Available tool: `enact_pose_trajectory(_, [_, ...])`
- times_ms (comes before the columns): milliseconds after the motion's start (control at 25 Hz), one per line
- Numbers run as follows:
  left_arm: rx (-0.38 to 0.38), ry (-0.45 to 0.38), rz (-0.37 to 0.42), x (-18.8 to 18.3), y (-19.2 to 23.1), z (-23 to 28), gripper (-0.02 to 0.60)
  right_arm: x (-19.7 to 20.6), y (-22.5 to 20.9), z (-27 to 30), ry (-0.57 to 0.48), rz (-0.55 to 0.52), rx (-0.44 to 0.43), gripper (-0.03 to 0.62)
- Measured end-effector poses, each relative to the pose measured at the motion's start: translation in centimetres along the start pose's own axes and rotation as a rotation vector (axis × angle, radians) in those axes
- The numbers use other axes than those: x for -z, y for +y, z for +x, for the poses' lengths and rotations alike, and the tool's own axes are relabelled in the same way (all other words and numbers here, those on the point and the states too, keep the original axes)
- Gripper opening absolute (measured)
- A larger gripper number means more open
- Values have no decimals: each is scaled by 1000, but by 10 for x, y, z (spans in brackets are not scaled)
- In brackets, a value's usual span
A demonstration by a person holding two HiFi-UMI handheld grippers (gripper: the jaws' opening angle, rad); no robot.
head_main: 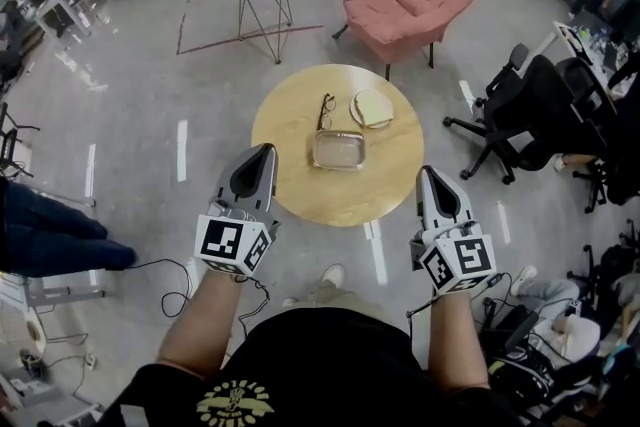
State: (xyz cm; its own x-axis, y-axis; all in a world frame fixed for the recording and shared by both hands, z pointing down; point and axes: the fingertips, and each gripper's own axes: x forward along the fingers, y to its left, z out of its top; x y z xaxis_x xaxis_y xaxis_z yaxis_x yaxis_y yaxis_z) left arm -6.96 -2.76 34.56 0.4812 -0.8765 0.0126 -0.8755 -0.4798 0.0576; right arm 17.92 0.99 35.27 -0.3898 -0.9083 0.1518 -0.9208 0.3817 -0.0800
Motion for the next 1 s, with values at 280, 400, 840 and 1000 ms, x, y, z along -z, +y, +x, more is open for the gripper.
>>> enact_pose_trajectory(280, [-33, -9, 25, -10, -6, 23, 17, -8, -26, 18, -11, 20, -31, 14])
enact_pose_trajectory(400, [-50, -5, 26, -9, -8, 25, 17, -7, -32, 22, -9, 20, -46, 14])
enact_pose_trajectory(840, [-49, 11, 28, -14, -4, 23, 17, -5, -27, 27, 11, 38, -59, 14])
enact_pose_trajectory(1000, [-26, 16, 34, -14, -1, 27, 17, -11, -23, 29, 12, 40, -37, 14])
